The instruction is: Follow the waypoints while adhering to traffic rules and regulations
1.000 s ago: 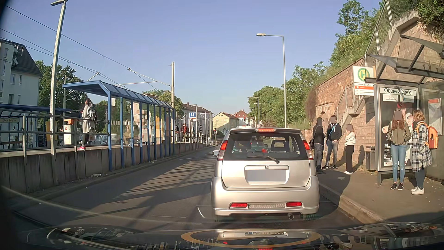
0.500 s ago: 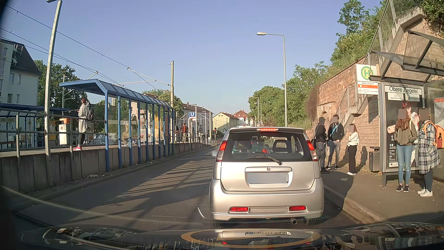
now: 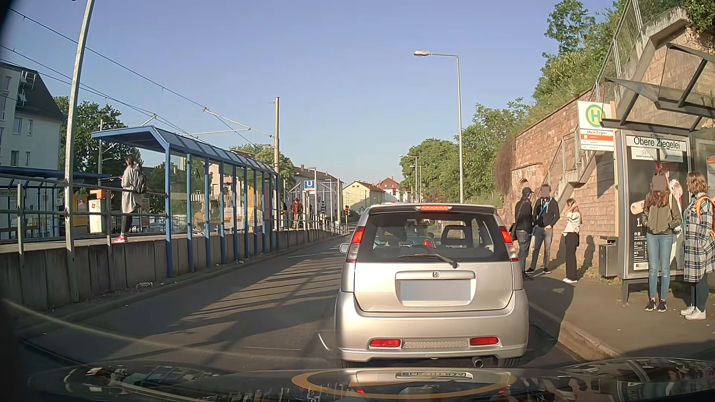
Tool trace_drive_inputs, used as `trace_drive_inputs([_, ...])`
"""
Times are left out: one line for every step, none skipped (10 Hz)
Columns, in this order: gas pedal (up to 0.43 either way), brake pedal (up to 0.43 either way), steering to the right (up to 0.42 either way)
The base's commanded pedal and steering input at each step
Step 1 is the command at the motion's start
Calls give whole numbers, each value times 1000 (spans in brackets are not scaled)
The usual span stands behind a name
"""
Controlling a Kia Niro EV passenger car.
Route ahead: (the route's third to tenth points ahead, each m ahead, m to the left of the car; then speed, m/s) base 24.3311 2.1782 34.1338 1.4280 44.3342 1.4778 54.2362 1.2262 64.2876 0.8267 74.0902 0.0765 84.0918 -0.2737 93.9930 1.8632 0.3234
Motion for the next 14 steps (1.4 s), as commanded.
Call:
trace_drive_inputs([0,152,-4])
trace_drive_inputs([0,152,-4])
trace_drive_inputs([0,152,-4])
trace_drive_inputs([0,152,-4])
trace_drive_inputs([0,159,-4])
trace_drive_inputs([0,159,-4])
trace_drive_inputs([0,165,-4])
trace_drive_inputs([0,165,-4])
trace_drive_inputs([0,165,-4])
trace_drive_inputs([0,165,-4])
trace_drive_inputs([0,165,-4])
trace_drive_inputs([0,165,-4])
trace_drive_inputs([0,165,-4])
trace_drive_inputs([0,165,-4])
